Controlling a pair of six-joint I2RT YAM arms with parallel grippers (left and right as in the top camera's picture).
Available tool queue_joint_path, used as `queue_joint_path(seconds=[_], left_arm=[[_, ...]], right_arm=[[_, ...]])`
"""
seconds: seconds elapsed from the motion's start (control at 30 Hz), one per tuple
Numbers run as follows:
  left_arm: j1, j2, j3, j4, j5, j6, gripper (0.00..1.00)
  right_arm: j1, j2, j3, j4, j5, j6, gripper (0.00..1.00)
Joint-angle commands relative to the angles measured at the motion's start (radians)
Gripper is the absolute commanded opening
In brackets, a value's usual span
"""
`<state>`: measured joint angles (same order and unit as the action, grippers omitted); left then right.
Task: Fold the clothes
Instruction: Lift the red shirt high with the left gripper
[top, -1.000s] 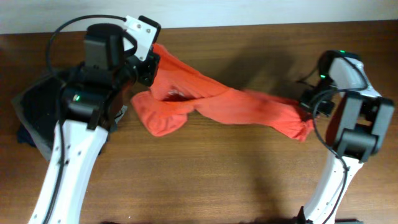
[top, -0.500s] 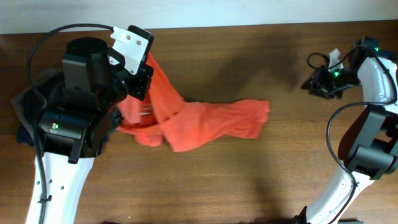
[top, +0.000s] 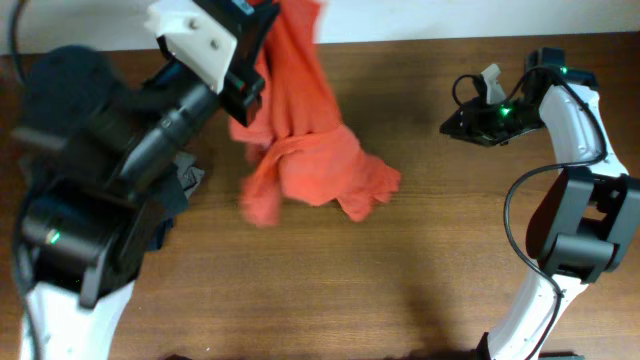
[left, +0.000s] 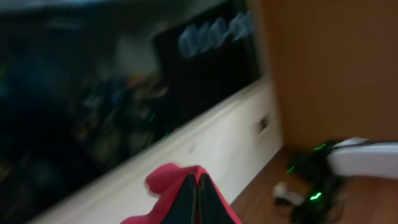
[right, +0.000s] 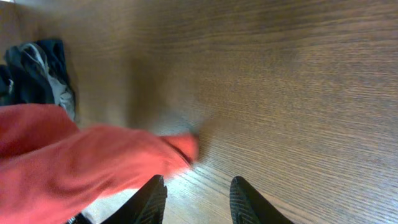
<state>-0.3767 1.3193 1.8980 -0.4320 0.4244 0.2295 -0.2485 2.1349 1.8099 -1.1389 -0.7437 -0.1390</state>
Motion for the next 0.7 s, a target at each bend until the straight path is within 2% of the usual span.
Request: queue_joint_path(seconds=[0.0,0.03,0.1,0.2,0.4,0.5,0.57,0.67], left_arm=[[-0.011,-0.007,0.067,-0.099,0.095,0.029,0.00],[-0.011,-0.007,0.074,-0.210,0.037,0.056,0.00],[-0.011,0.002,0.074,-0.331,-0.054,0.062,0.00],[-0.011,0.021,0.074,-0.376,-0.081,0.099,0.00],[-0.011,0.028,0.074,-0.077,-0.077,0.098,0.00],[-0.011,0.028,0.074,-0.024,-0.077,0.098,0.00],[-0.011,0.030,0.074,0.005,-0.077,0.115,0.00],[-0.012,0.030,0.074,0.176,-0.064,0.124,0.00]], right_arm=[[-0.021,-0.110,0.016,-0.002,-0.034,-0.018,0.41],[-0.023,-0.138,0.016,-0.002,-0.030,-0.018,0.43],[-0.023,-0.170,0.016,-0.001,-0.026,-0.018,0.45],[-0.014,-0.188,0.016,-0.001,-0.023,-0.017,0.47],[0.027,-0.182,0.013,-0.001,0.016,-0.010,0.48],[0.062,-0.182,0.013,-0.001,0.018,-0.019,0.49],[0.111,-0.182,0.013,-0.002,0.018,-0.075,0.51],[0.160,-0.182,0.013,0.012,0.031,-0.104,0.53]])
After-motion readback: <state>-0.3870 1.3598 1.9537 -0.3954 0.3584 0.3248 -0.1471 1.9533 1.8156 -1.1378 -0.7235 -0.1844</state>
